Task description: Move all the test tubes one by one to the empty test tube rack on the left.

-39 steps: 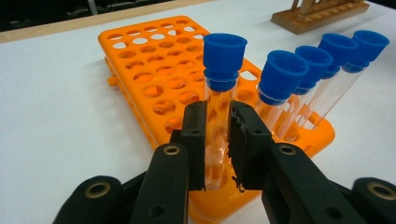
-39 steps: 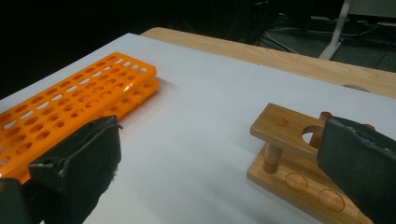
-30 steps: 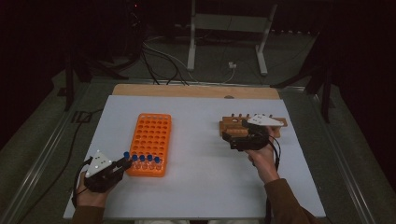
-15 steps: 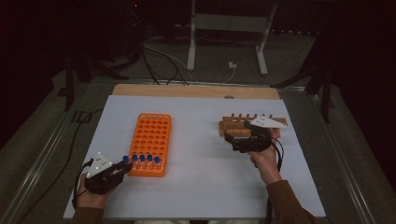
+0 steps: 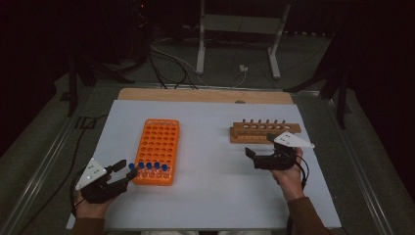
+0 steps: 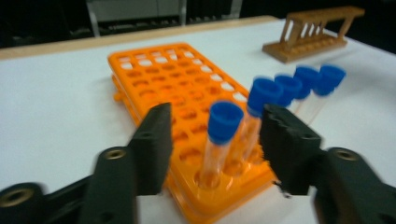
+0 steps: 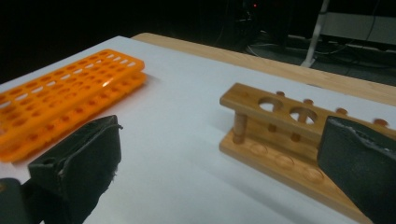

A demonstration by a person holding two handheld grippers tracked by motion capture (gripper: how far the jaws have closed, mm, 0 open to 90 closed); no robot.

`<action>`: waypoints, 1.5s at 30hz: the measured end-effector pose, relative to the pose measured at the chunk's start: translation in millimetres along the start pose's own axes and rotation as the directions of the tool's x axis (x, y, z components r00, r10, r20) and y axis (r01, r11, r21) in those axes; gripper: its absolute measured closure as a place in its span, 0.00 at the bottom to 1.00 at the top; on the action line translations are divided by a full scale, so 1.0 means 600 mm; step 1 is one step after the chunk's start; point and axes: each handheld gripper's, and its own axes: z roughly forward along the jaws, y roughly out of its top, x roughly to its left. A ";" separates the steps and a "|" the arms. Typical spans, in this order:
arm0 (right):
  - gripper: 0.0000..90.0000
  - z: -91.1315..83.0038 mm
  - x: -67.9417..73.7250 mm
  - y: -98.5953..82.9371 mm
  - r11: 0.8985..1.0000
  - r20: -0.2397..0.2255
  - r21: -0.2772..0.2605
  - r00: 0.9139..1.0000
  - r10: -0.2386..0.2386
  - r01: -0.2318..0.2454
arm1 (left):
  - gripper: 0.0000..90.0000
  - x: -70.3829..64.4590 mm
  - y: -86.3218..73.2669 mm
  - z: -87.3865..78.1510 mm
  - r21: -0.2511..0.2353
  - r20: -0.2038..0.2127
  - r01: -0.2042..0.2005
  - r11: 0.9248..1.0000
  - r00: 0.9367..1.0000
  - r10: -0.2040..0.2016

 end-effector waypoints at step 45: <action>0.00 -0.102 -0.047 -0.099 0.995 0.145 -0.086 0.987 0.070 -0.058 | 0.01 0.038 0.000 -0.003 -0.133 -0.191 0.115 0.984 0.972 -0.139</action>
